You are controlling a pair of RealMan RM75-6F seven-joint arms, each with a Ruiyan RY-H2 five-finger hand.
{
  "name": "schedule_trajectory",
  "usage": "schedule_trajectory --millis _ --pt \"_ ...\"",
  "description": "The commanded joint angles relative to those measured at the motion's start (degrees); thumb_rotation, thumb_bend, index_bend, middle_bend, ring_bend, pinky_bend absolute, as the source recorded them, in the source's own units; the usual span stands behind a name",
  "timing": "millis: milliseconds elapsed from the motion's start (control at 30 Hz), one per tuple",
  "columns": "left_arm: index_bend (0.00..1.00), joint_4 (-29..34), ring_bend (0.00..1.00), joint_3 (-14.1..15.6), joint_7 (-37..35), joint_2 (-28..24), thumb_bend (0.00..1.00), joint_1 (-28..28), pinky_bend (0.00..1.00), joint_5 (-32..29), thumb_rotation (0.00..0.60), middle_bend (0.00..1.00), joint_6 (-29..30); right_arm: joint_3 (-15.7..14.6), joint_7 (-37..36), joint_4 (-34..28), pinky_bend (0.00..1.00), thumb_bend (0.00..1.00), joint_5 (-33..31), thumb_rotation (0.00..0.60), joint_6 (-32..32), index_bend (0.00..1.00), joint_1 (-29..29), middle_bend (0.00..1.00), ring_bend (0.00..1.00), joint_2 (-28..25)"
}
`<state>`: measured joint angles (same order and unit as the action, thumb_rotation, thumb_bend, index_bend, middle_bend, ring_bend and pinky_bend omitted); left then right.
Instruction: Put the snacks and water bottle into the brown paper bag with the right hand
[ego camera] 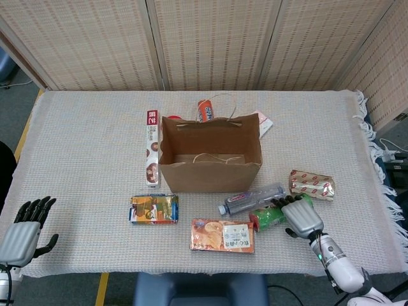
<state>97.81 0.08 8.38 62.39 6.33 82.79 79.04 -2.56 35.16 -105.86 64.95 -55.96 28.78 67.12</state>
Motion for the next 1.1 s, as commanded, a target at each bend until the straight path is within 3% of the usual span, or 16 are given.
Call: schedule_trajectory --millis 33,233,333,400,500,600,900,1100 --pt "0.00 0.00 0.00 0.02 -0.02 -0.01 0.36 0.02 0.02 0.03 0.600 0.00 -0.04 -0.24 2.42 2.55 0.27 0.16 -2.00 0.600 0.65 0.16 0.93 0.26 0.17 2.93" --pt "0.00 0.04 0.00 -0.02 -0.45 -0.22 0.36 0.13 0.02 -0.34 0.600 0.00 -0.44 -0.84 7.04 5.27 0.26 0.16 -4.71 0.600 0.91 0.16 2.28 0.26 0.18 6.55" --pt "0.00 0.05 0.00 0.01 -0.65 -0.31 0.36 0.14 0.02 -0.22 0.600 0.00 -0.42 -1.49 9.85 5.72 0.28 0.16 -5.01 0.600 -0.13 0.22 2.60 0.27 0.23 7.82" --pt "0.00 0.02 0.00 0.08 -0.78 -0.34 0.36 0.12 0.02 -0.12 0.600 0.00 -0.41 -1.78 10.94 5.93 0.38 0.16 -4.13 0.600 -1.41 0.33 2.47 0.35 0.36 8.45" --pt "0.00 0.07 0.00 0.13 -0.91 -0.44 0.36 0.08 0.02 -0.06 0.600 0.00 -0.36 -1.90 9.68 5.02 0.58 0.24 -2.22 0.600 -2.79 0.59 1.94 0.55 0.59 8.12" --pt "0.00 0.05 0.00 0.18 -1.04 -0.51 0.36 0.02 0.02 0.02 0.600 0.00 -0.28 -1.06 5.08 2.20 0.64 0.29 0.52 0.600 -4.32 0.67 1.19 0.61 0.65 5.64" --pt "0.00 0.13 0.00 0.22 -0.62 -0.44 0.37 0.14 0.02 0.01 0.600 0.00 -0.45 7.05 -11.79 -9.46 0.64 0.31 8.89 0.600 -13.29 0.67 -0.74 0.61 0.65 -7.57" --pt "0.00 0.31 0.00 0.16 -0.37 -0.31 0.36 0.35 0.02 -0.16 0.600 0.00 -0.79 16.03 -19.14 -15.37 0.64 0.31 9.72 0.600 -20.35 0.67 -0.43 0.61 0.66 -12.29"
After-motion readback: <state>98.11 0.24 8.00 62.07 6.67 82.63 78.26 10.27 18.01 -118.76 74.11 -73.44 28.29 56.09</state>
